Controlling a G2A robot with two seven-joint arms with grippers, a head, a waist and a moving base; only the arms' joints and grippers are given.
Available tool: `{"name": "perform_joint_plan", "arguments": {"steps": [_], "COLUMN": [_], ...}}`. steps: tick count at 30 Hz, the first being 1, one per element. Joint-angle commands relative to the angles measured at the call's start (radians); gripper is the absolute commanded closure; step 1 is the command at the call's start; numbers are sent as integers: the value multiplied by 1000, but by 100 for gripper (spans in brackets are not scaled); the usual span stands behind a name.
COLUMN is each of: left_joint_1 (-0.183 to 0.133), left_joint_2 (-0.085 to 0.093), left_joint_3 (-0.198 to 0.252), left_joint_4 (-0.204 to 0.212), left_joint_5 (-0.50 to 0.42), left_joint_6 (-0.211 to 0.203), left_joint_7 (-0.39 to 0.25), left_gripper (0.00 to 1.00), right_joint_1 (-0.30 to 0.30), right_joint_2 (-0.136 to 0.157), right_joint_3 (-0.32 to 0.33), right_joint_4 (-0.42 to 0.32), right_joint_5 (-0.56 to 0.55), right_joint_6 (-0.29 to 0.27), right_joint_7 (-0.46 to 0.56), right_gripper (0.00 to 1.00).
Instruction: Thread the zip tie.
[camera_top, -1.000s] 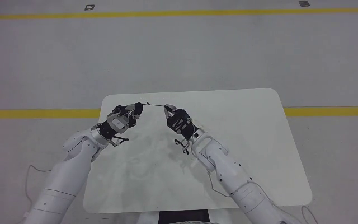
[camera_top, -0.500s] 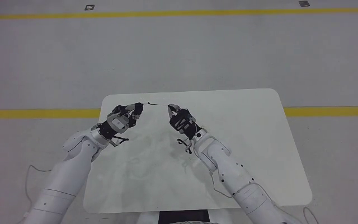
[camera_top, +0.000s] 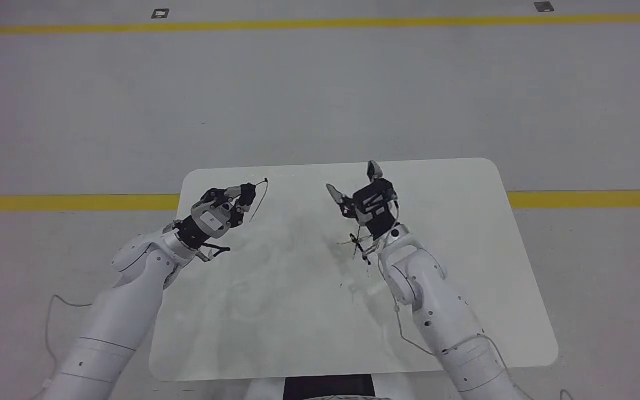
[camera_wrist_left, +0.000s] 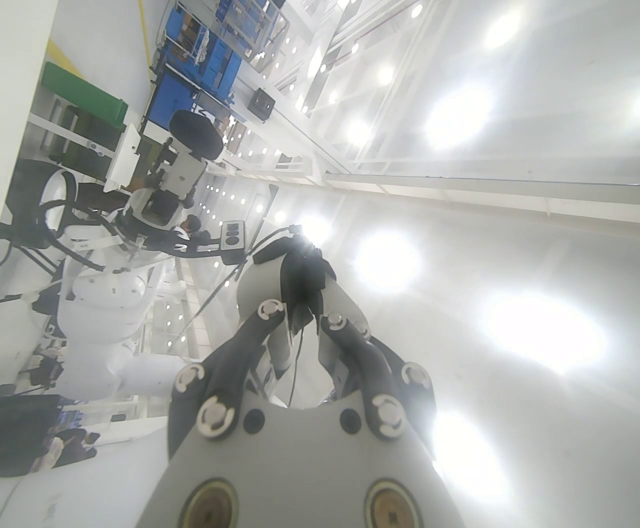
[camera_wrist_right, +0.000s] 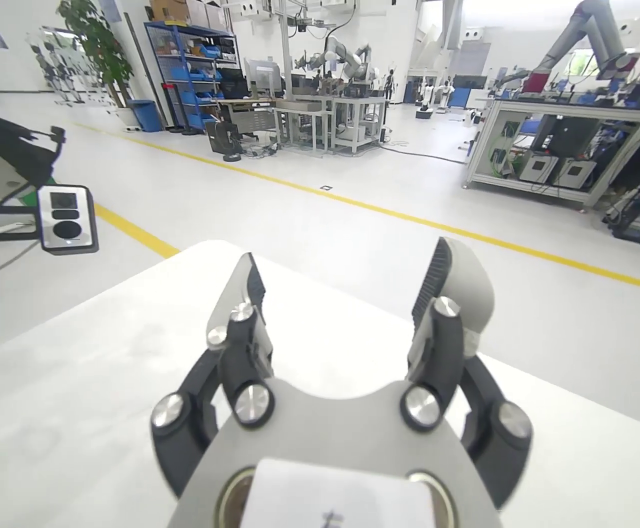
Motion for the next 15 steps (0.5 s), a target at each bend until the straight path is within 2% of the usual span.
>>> {"name": "perform_joint_plan", "arguments": {"steps": [1,5,7,9,13,15], "left_joint_1": [0,0,2,2,-7,-13], "left_joint_2": [0,0,-2,-2,2,3], "left_joint_3": [0,0,8,11,-1,-7], "left_joint_4": [0,0,-12,-24,-23,-24], "left_joint_5": [0,0,-1,-2,-15,-29], "left_joint_6": [0,0,-1,15,48,57], "left_joint_7": [0,0,12,-28,-126,-170], "left_gripper": [100,100,100,100,100,100], "right_joint_1": [0,0,-7,-17,-40,-53], "right_joint_2": [0,0,-2,-1,7,8], "right_joint_3": [-1,-1,4,32,105,143], "right_joint_4": [1,1,-2,-9,-26,-37], "right_joint_5": [-9,-9,30,89,202,297], "right_joint_6": [0,0,5,7,-23,-38], "right_joint_7": [0,0,-2,0,20,31], "right_gripper": [0,0,0,0,0,0]}}
